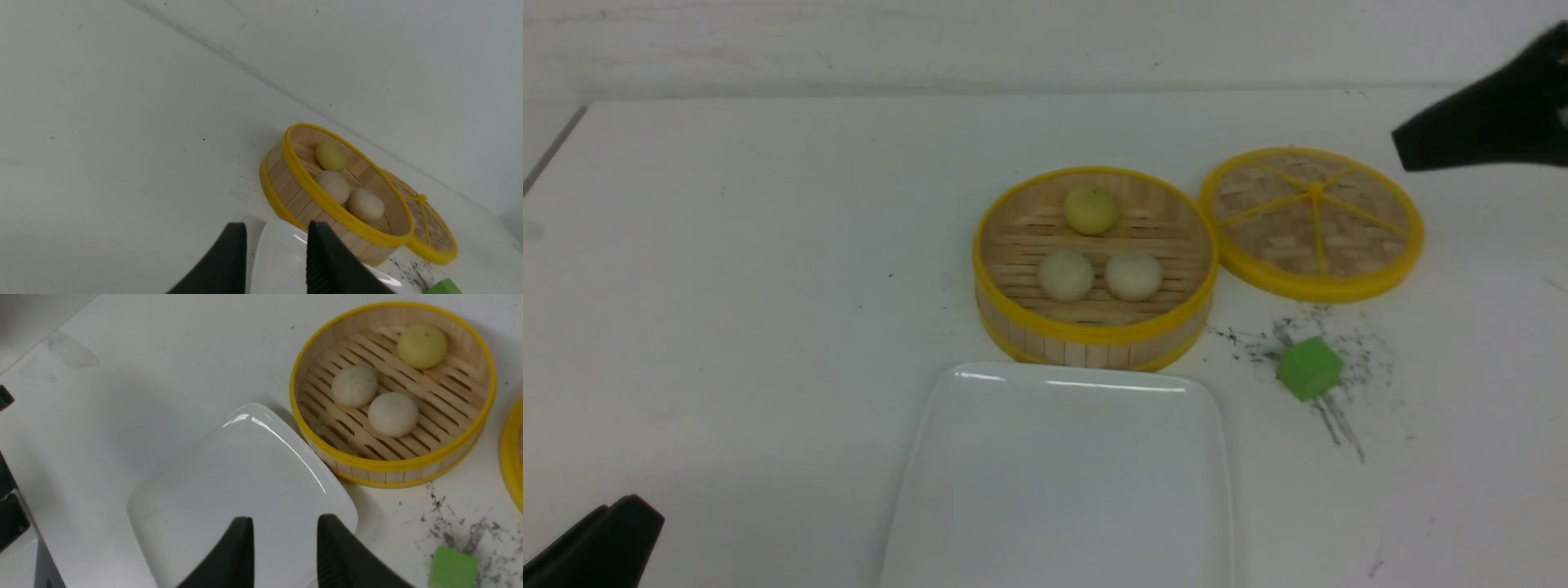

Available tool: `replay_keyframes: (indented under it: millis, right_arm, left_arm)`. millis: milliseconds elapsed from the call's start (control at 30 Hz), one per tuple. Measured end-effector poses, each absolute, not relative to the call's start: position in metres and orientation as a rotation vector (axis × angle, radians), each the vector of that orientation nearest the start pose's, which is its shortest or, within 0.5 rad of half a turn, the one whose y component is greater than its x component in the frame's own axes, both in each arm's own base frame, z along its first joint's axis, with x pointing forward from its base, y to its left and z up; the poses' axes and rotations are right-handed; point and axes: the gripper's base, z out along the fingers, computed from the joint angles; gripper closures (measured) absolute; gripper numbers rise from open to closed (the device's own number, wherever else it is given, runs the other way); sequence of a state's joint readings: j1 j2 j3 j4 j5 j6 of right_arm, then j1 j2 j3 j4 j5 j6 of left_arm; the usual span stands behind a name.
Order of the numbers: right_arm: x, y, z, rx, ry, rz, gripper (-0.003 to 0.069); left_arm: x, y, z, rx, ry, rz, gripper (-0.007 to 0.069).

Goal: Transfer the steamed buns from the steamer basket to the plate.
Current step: Use the right arm to grab the steamed stuffed bun that is closest to it

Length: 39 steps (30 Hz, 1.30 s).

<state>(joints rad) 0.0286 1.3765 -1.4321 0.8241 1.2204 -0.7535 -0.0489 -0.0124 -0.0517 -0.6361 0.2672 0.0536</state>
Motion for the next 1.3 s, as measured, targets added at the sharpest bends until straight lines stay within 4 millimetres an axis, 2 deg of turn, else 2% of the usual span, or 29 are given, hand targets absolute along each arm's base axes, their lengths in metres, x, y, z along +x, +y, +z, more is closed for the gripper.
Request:
replay_keyframes:
  millis: [67,100,133,167,200,233,267,367,400,467,633,867,1033,1167,1300]
  right_arm:
    - [0.303,0.072,0.409,-0.784,2.181,0.769,0.0419]
    - [0.316,0.072,0.406,-0.779,2.187,0.774,0.0419]
    - [0.318,0.072,0.408,-0.780,2.182,0.771,0.0419]
    - [0.335,0.076,0.399,-0.791,2.199,0.780,0.0417]
    - [0.336,0.077,0.400,-0.793,2.196,0.779,0.0416]
    - [0.349,0.085,0.391,-0.831,2.201,0.792,0.0407]
    - [0.350,0.085,0.390,-0.833,2.201,0.792,0.0405]
    - [0.366,0.113,0.368,-0.968,2.220,0.792,0.0347]
    - [0.367,0.114,0.366,-0.976,2.222,0.790,0.0339]
    - [0.375,0.128,0.345,-1.044,2.268,0.746,0.0295]
    - [0.396,0.140,0.312,-1.058,2.300,0.624,0.0226]
    - [0.422,0.146,0.282,-0.999,2.270,0.534,0.0216]
    - [0.439,0.148,0.247,-0.996,2.292,0.504,0.0220]
    - [0.443,0.153,0.230,-1.034,2.285,0.520,0.0220]
    - [0.444,0.165,0.224,-1.075,2.248,0.524,0.0220]
  left_arm:
    - [0.051,-0.017,0.212,-0.291,1.642,-0.583,0.0384]
    - [0.051,-0.017,0.212,-0.285,1.643,-0.577,0.0384]
    - [0.051,-0.017,0.212,-0.283,1.643,-0.575,0.0384]
    - [0.051,-0.017,0.212,-0.277,1.643,-0.570,0.0384]
    - [0.051,-0.017,0.212,-0.277,1.643,-0.570,0.0384]
    - [0.051,-0.017,0.212,-0.274,1.643,-0.567,0.0384]
    - [0.051,-0.017,0.212,-0.274,1.644,-0.567,0.0384]
    - [0.051,-0.017,0.211,-0.272,1.649,-0.569,0.0384]
    - [0.051,-0.017,0.211,-0.272,1.649,-0.569,0.0384]
    - [0.051,-0.017,0.211,-0.271,1.651,-0.570,0.0384]
    - [0.050,-0.017,0.211,-0.271,1.653,-0.570,0.0384]
    - [0.050,-0.017,0.211,-0.270,1.655,-0.571,0.0384]
    - [0.050,-0.017,0.211,-0.270,1.655,-0.571,0.0384]
    - [0.050,-0.018,0.211,-0.270,1.656,-0.571,0.0384]
    - [0.050,-0.018,0.211,-0.270,1.656,-0.571,0.0384]
